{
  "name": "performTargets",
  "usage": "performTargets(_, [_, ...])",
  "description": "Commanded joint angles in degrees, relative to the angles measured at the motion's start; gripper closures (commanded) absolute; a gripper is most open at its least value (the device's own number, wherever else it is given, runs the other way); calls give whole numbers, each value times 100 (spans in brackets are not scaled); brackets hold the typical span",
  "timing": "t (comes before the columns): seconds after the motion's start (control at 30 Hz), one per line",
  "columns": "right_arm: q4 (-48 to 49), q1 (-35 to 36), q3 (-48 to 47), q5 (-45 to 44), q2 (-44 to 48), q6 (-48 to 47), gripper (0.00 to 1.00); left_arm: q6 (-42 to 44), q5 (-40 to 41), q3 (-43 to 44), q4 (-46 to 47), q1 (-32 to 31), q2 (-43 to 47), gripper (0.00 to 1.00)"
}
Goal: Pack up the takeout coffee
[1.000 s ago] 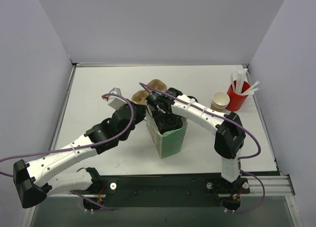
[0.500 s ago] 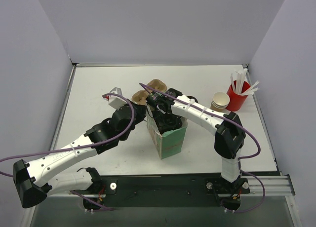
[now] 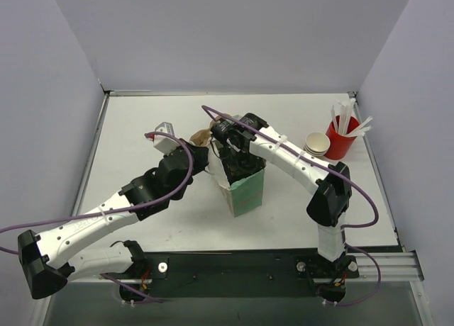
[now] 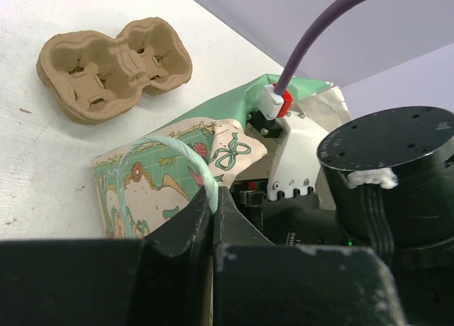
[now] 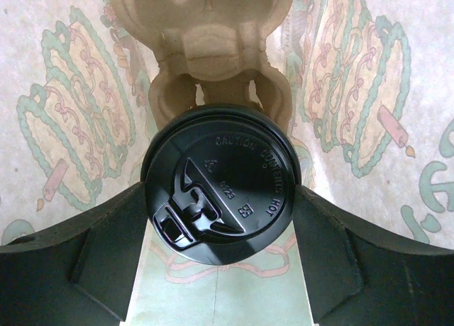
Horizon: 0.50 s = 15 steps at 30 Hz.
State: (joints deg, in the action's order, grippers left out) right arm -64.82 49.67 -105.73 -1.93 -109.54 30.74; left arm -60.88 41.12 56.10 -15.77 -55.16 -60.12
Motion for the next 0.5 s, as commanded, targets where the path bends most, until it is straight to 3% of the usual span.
performTargets(0.0, [-592, 69, -500, 44, -94, -165, 89, 235, -43, 156, 30, -39, -97, 100])
performTargets(0.47, [-208, 87, 228, 149, -226, -191, 89, 463, -131, 244, 311, -39, -246, 100])
